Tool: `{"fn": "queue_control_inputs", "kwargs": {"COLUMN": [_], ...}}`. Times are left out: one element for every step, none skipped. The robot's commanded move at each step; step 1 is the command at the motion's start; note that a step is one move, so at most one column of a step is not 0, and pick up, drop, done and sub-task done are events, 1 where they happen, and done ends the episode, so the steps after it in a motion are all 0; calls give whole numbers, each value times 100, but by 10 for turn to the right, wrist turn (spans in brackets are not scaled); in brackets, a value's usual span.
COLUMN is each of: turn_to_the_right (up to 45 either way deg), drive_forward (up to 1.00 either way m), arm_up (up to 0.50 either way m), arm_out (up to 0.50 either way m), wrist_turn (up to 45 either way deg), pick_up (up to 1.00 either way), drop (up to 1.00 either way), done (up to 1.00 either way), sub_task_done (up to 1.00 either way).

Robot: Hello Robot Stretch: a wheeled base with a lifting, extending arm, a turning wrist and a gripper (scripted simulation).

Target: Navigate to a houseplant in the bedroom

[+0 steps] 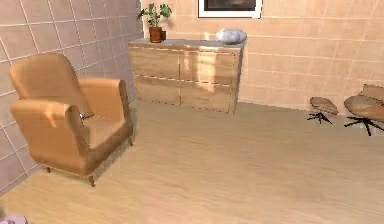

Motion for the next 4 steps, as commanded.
{"fn": "queue_control_inputs", "kwargs": {"turn_to_the_right": [0, -30, 0, -30], "drive_forward": [100, 0, 100, 0], "arm_up": [0, 0, 0, 0], "arm_out": [0, 0, 0, 0], "wrist_turn": [0, 0, 0, 0], "pick_up": [0, 0, 0, 0], "drop": [0, 0, 0, 0], "done": [0, 0, 0, 0], "sub_task_done": [0, 0, 0, 0]}}
